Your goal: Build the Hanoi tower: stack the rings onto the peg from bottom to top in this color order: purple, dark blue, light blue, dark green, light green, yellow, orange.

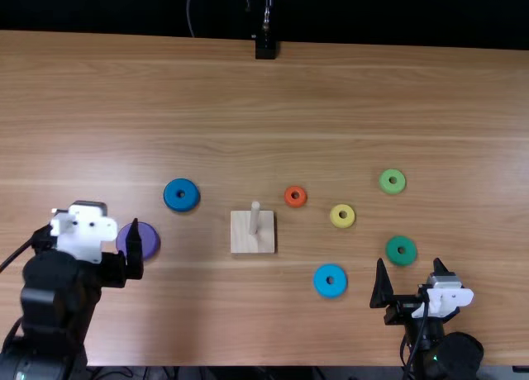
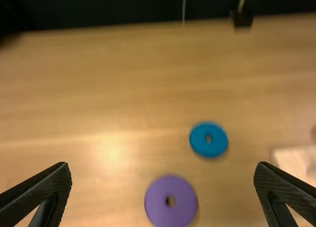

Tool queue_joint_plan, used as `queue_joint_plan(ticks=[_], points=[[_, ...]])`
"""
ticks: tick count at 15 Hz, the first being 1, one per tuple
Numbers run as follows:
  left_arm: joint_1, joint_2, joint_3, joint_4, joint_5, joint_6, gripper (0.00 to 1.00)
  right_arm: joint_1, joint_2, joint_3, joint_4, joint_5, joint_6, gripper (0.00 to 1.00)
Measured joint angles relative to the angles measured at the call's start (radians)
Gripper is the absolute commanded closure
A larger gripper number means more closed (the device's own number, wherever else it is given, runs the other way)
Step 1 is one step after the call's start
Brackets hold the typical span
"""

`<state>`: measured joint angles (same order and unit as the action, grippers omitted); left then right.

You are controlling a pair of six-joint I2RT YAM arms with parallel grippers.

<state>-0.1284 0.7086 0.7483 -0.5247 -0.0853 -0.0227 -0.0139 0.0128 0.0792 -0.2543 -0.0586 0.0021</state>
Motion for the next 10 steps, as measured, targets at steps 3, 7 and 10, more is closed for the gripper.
queue_joint_plan(ticks=[3, 7, 10], points=[[-0.003, 0.166, 0.039, -0.188, -0.006, -0.001, 0.00, 0.000, 0.000, 0.000, -0.001, 0.000, 0.000, 0.00], [-0.003, 0.264, 0.153, -0.192, -0.012, -0.003, 0.00, 0.000, 0.000, 0.000, 0.000, 0.000, 0.000, 0.00], [-0.003, 0.392, 0.153, -0.217, -0.013, 0.000, 0.00, 0.000, 0.000, 0.000, 0.000, 0.000, 0.000, 0.00]])
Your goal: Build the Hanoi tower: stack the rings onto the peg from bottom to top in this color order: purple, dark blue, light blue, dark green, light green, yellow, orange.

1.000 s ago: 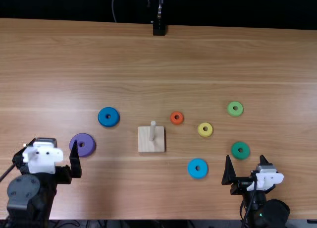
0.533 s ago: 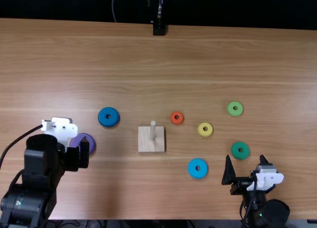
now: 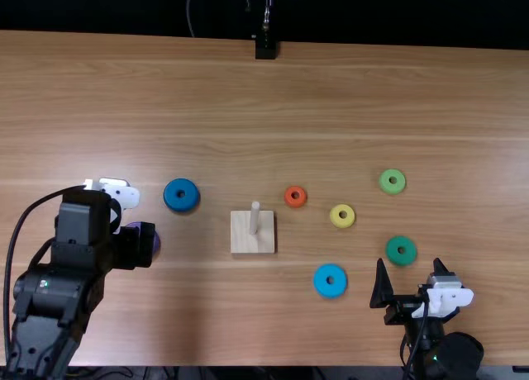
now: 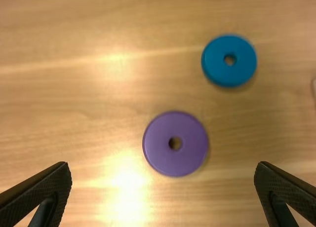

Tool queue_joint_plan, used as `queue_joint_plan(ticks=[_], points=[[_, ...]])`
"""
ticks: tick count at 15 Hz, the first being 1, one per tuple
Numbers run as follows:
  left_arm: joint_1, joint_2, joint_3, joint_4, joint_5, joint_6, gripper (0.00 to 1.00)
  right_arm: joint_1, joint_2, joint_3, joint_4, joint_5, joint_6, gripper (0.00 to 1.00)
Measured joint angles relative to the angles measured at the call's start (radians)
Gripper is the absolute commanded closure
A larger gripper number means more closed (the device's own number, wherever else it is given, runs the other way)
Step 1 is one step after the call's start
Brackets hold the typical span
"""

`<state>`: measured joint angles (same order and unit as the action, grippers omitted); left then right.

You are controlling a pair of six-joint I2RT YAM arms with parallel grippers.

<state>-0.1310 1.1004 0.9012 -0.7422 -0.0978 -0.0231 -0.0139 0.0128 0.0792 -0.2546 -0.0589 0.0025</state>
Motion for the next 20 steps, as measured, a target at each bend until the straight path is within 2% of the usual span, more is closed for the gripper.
queue_joint_plan(ticks=[6, 11, 12, 13, 14, 16, 17, 20], points=[[0.000, 0.204, 0.000, -0.061, 0.003, 0.000, 0.00, 0.000, 0.000, 0.000, 0.000, 0.000, 0.000, 0.00], [0.000, 0.333, 0.006, -0.048, 0.005, 0.002, 0.00, 0.000, 0.000, 0.000, 0.000, 0.000, 0.000, 0.00], [0.000, 0.351, 0.009, -0.043, 0.014, 0.003, 0.00, 0.000, 0.000, 0.000, 0.000, 0.000, -0.001, 0.00], [0.000, 0.364, 0.009, -0.043, 0.037, 0.003, 0.00, 0.000, 0.000, 0.000, 0.000, 0.000, -0.001, 0.00], [0.000, 0.383, 0.009, -0.043, 0.075, 0.004, 0.00, 0.000, 0.000, 0.000, 0.000, 0.000, -0.001, 0.00], [0.000, 0.402, 0.009, -0.043, 0.123, 0.005, 0.00, 0.000, 0.000, 0.000, 0.000, 0.000, -0.001, 0.00], [0.000, 0.403, 0.009, -0.042, 0.137, 0.005, 0.00, 0.000, 0.000, 0.000, 0.000, 0.000, 0.000, 0.00], [0.000, 0.436, 0.009, -0.043, 0.148, 0.009, 0.00, 0.000, 0.000, 0.000, 0.000, 0.000, 0.000, 0.00]])
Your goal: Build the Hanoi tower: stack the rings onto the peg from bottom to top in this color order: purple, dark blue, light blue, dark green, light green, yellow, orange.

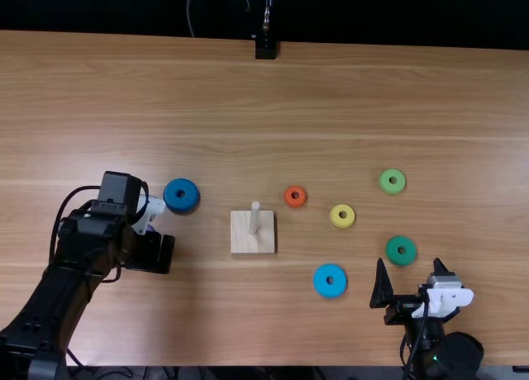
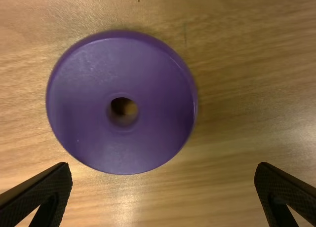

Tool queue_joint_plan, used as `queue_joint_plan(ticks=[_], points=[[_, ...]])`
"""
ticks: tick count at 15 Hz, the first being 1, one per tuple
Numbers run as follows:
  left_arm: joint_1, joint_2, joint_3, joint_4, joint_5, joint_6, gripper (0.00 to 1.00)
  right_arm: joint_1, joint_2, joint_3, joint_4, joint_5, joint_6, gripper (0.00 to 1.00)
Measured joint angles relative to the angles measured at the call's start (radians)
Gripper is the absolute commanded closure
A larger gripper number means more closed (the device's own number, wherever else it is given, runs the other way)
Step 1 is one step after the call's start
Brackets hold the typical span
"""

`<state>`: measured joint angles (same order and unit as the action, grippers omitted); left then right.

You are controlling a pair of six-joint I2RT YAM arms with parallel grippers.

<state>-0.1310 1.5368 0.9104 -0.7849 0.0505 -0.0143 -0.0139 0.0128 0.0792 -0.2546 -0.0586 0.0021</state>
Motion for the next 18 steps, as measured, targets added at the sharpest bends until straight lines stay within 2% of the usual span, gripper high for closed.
queue_joint_plan(ticks=[3, 7, 11, 18], points=[[0.018, 0.009, 0.046, 0.028, 0.004, 0.011, 0.00, 0.000, 0.000, 0.000, 0.000, 0.000, 0.000, 0.00], [0.040, 0.009, 0.068, 0.058, -0.019, 0.063, 0.00, 0.000, 0.000, 0.000, 0.000, 0.000, 0.000, 0.00], [0.073, 0.027, 0.068, 0.058, -0.021, 0.071, 0.00, 0.000, 0.000, 0.000, 0.000, 0.000, 0.000, 0.00], [0.080, 0.057, 0.068, 0.105, -0.021, 0.090, 0.00, 0.000, 0.000, 0.000, 0.000, 0.000, 0.000, 0.00]])
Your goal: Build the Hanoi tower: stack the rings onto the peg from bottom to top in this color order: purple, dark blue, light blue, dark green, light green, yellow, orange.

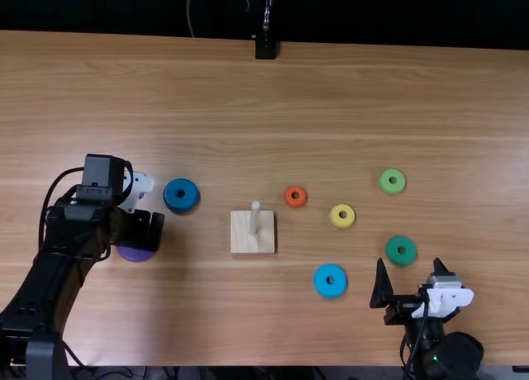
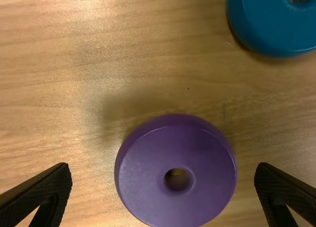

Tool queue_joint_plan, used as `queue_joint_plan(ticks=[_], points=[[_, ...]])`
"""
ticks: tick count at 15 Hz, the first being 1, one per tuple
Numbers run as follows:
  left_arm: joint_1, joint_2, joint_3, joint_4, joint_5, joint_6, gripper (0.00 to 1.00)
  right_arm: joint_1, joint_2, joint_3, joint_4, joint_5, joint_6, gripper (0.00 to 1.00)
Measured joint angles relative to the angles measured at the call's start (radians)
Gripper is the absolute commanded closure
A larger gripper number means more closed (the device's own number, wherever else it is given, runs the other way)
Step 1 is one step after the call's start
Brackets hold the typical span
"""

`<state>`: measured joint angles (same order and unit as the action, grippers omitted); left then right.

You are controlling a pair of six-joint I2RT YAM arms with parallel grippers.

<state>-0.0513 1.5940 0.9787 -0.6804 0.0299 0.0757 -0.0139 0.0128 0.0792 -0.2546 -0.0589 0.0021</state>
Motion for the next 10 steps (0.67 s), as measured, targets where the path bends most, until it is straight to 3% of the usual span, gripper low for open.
queue_joint_plan(ticks=[10], points=[[-0.001, 0.069, -0.017, 0.000, 0.000, 0.003, 0.00, 0.000, 0.000, 0.000, 0.000, 0.000, 0.000, 0.00]])
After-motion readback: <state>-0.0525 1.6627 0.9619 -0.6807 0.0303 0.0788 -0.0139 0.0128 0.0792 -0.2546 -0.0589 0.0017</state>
